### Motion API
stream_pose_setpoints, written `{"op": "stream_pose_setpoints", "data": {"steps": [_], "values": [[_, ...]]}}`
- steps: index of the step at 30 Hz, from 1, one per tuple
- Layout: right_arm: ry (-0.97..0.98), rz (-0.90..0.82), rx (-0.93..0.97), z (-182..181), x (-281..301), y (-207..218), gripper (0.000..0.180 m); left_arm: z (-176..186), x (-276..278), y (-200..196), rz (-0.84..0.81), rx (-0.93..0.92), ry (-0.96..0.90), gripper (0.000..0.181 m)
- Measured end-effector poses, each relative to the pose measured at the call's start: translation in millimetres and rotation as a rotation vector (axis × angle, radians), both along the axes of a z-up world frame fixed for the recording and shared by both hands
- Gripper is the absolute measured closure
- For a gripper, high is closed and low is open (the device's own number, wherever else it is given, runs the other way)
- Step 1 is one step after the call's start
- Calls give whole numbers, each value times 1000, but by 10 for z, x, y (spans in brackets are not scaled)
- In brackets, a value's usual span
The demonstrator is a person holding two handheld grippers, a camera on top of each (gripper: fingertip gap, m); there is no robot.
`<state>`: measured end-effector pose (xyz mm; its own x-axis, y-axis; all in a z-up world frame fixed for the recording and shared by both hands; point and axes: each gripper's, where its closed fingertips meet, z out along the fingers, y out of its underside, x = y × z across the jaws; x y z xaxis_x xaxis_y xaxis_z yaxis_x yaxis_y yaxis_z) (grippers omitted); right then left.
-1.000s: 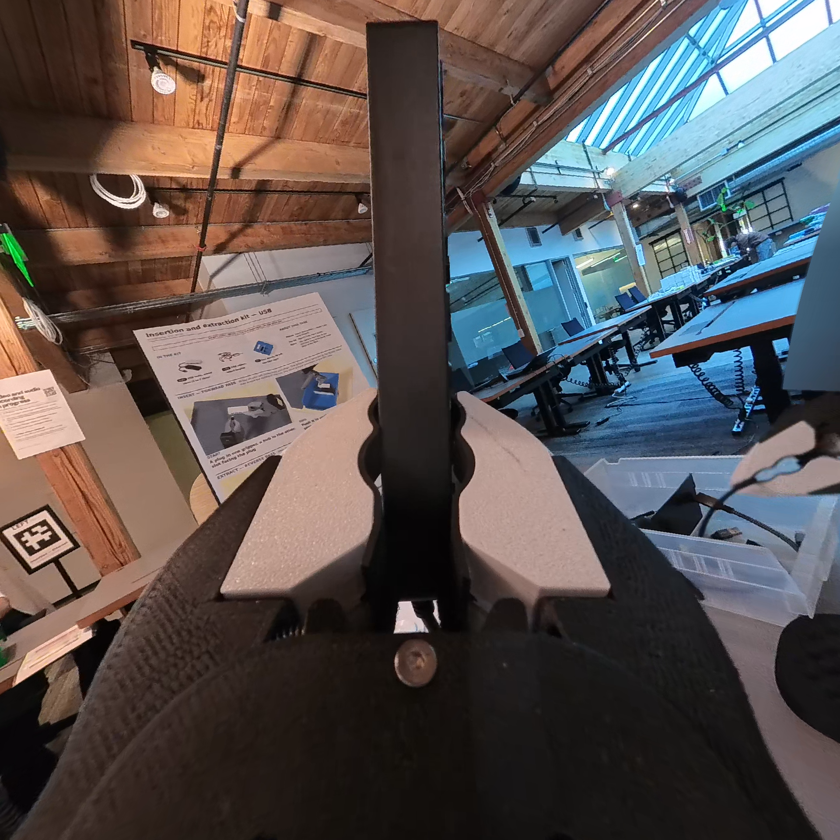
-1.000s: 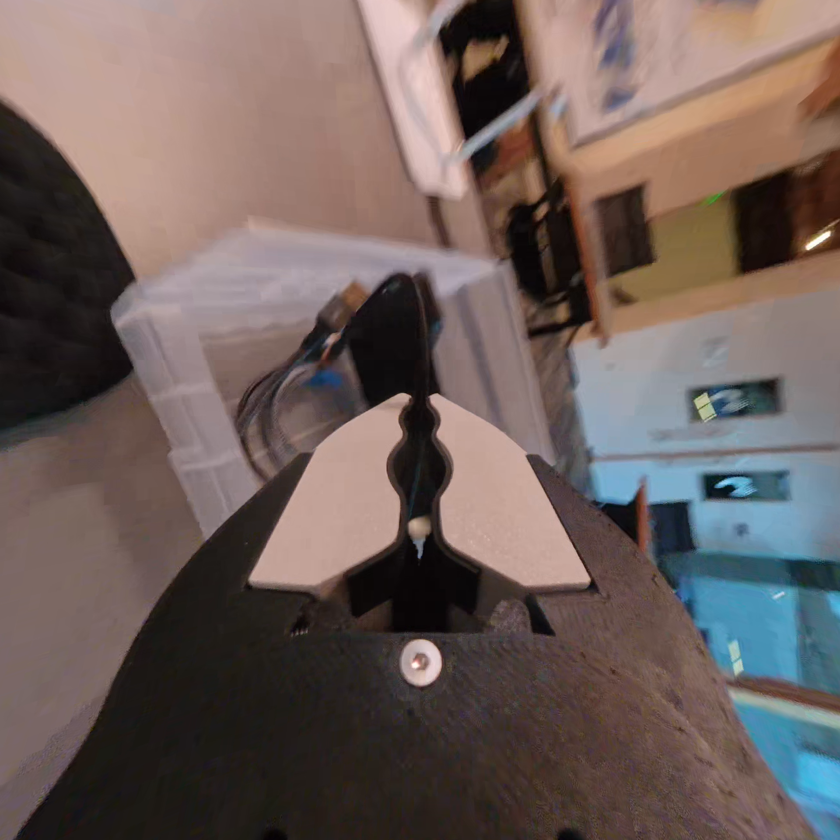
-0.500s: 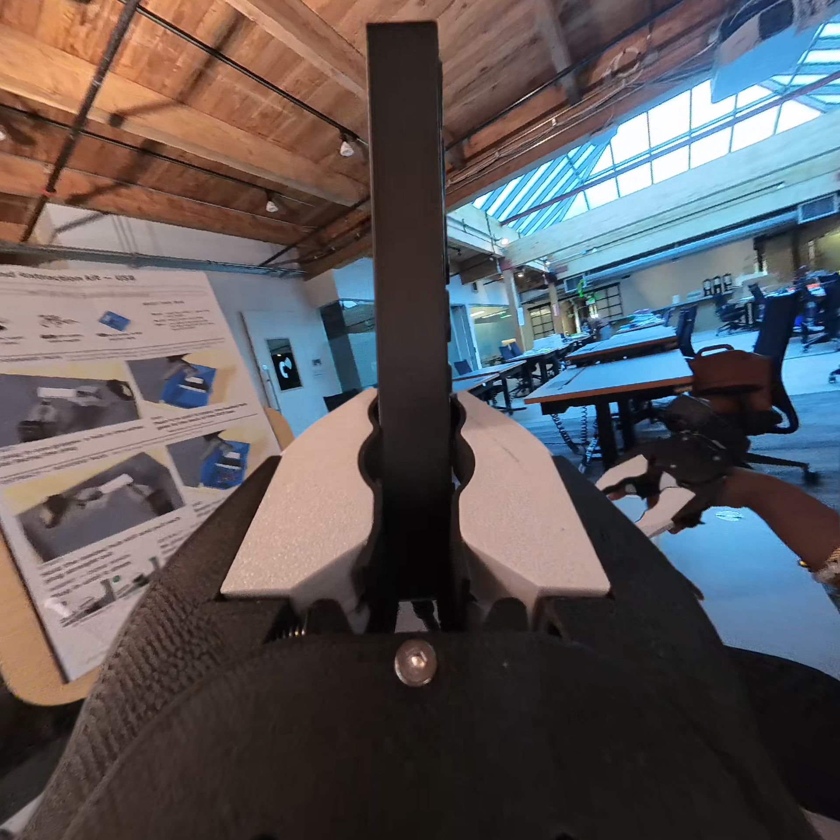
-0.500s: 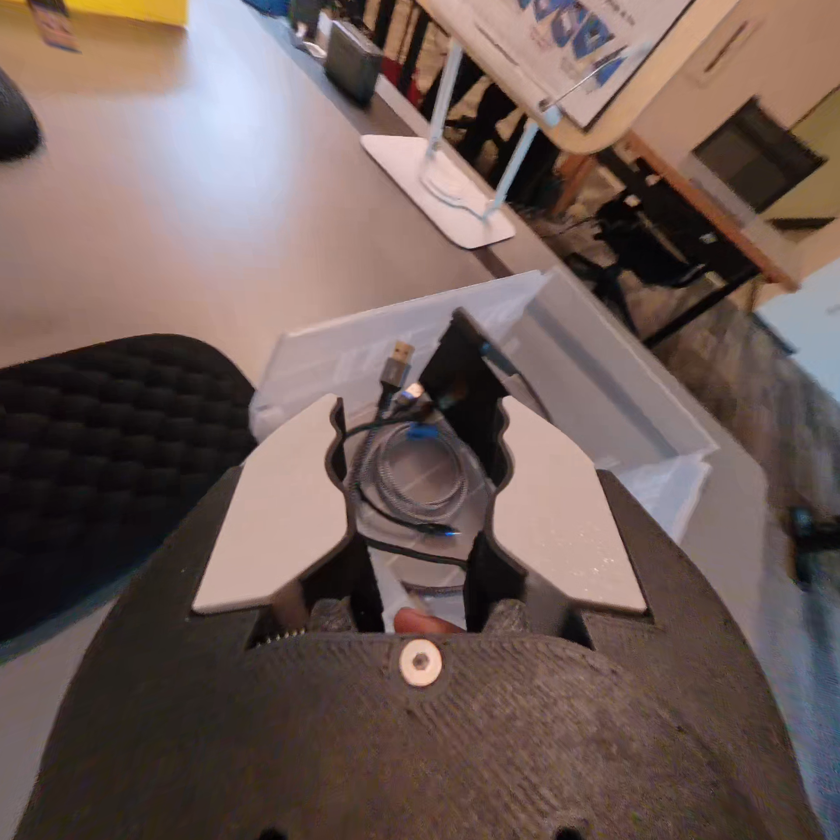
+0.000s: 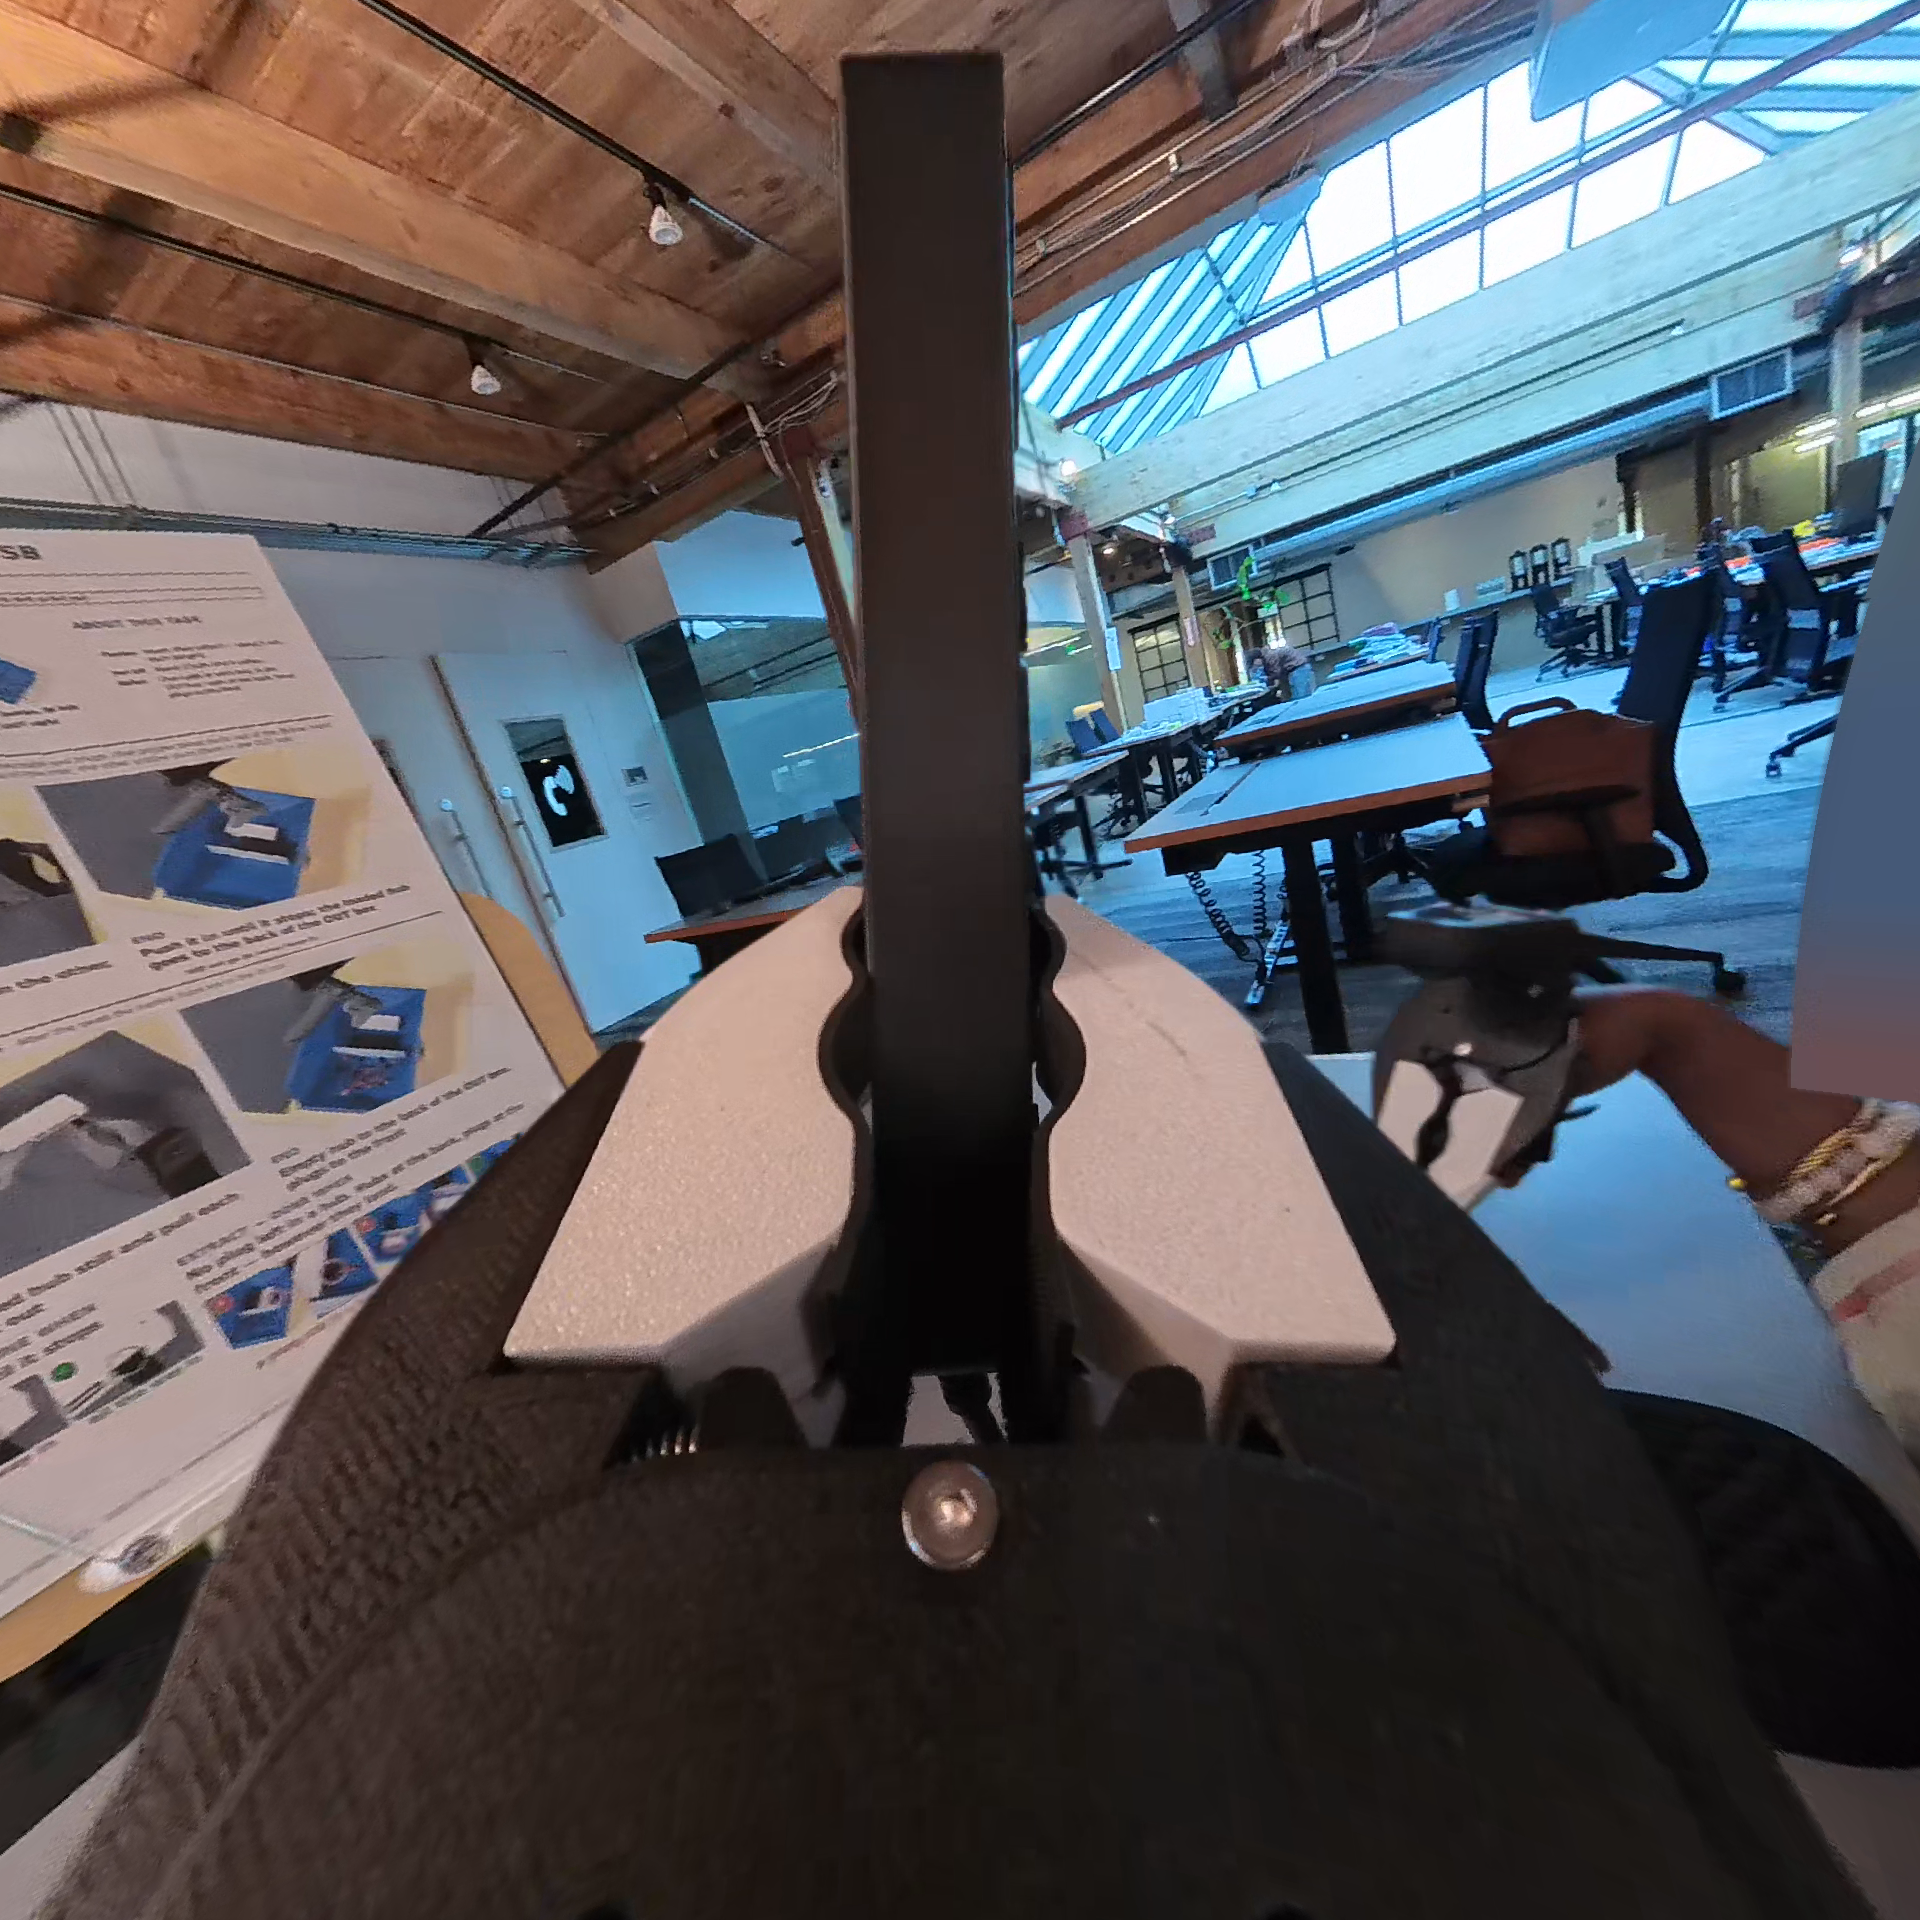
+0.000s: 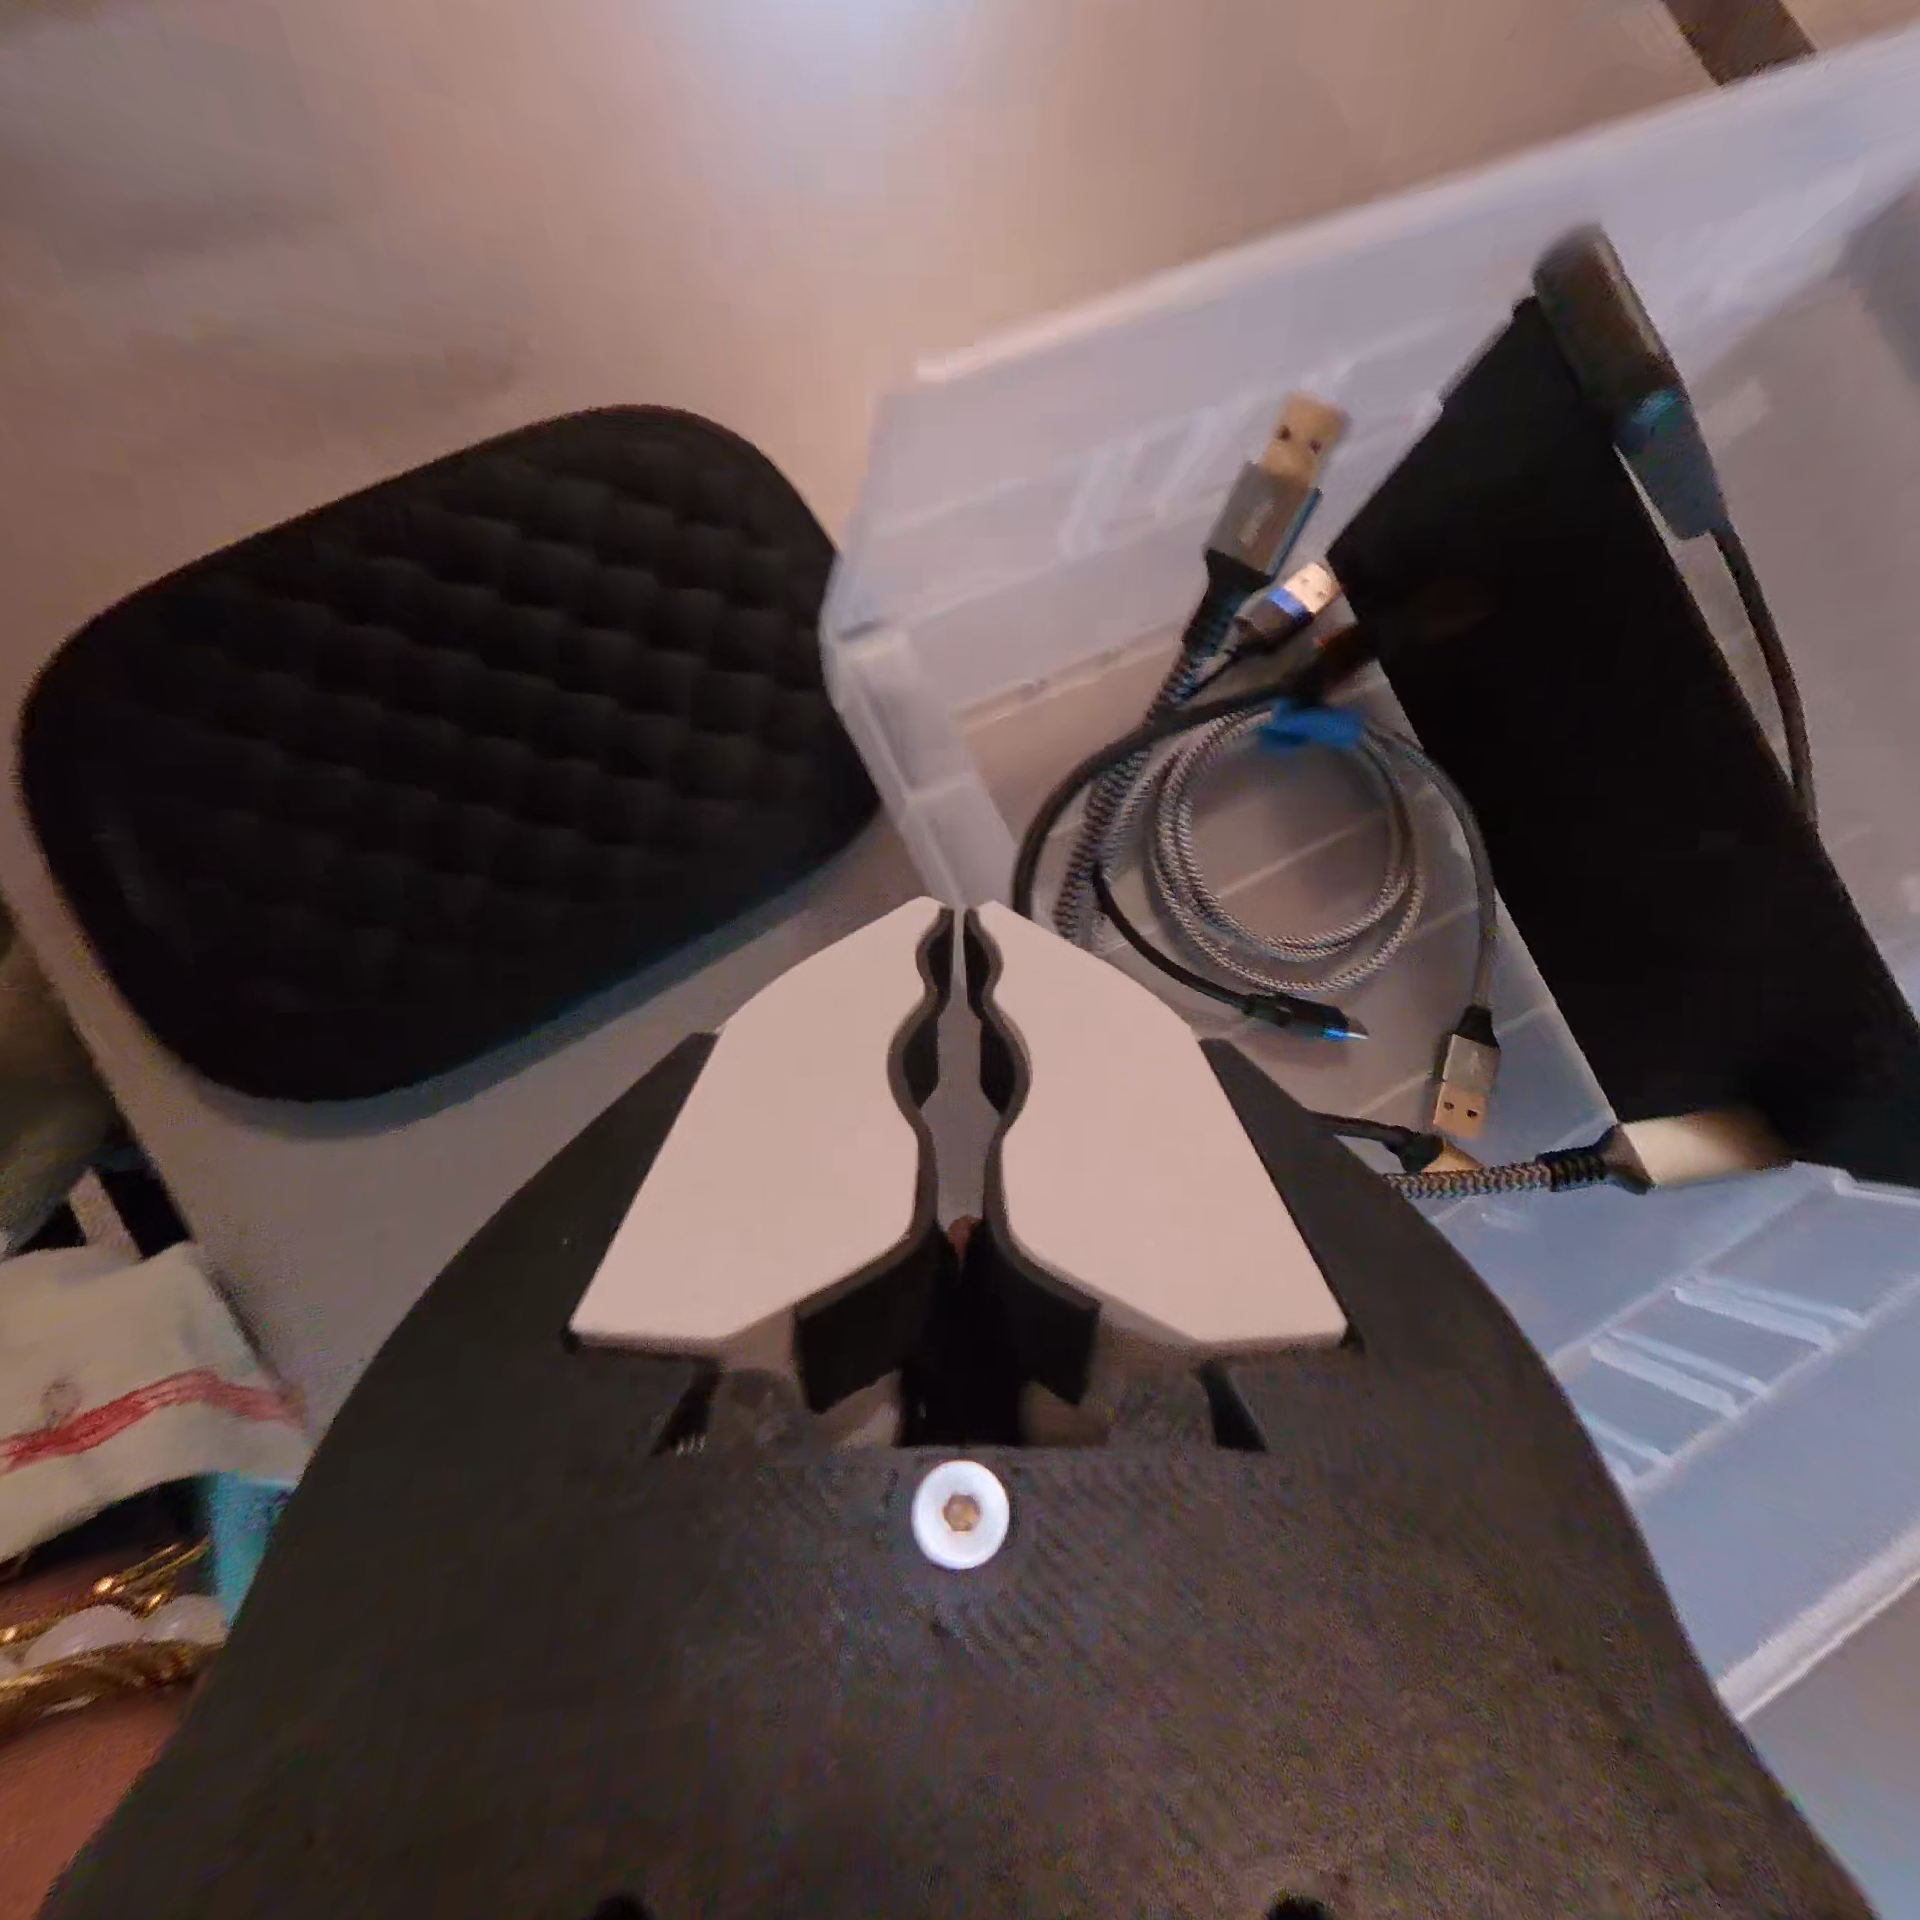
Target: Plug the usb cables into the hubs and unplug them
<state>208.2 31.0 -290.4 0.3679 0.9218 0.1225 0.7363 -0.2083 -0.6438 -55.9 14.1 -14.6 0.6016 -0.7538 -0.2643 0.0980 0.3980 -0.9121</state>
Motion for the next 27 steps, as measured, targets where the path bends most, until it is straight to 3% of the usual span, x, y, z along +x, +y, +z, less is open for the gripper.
{"op": "stream_pose_setpoints", "data": {"steps": [5, 8, 11, 17, 19, 22, 25, 27], "values": [[22, -63, -9, -90, 82, 148, 175, -6, 117, -84, -81, -20, -22, 153], [21, -34, 59, 62, 23, 104, 157, -70, 230, -93, -118, -40, -7, 154], [154, 9, 269, 567, -236, 96, 134, -233, 366, -47, -89, -17, 101, 154], [708, 237, 777, 1949, -1017, -406, 104, -724, 714, -77, 1, 127, 525, 153], [784, 272, 873, 2148, -1165, -551, 91, -852, 802, -93, 31, 195, 642, 154], [736, 317, 995, 2212, -1307, -680, 77, -1050, 888, -153, 40, 295, 820, 154], [597, 384, 1064, 2105, -1413, -757, 85, -1182, 935, -218, 46, 391, 953, 154], [471, 437, 1081, 1956, -1483, -775, 108, -1218, 974, -275, 42, 446, 1000, 154]]}}
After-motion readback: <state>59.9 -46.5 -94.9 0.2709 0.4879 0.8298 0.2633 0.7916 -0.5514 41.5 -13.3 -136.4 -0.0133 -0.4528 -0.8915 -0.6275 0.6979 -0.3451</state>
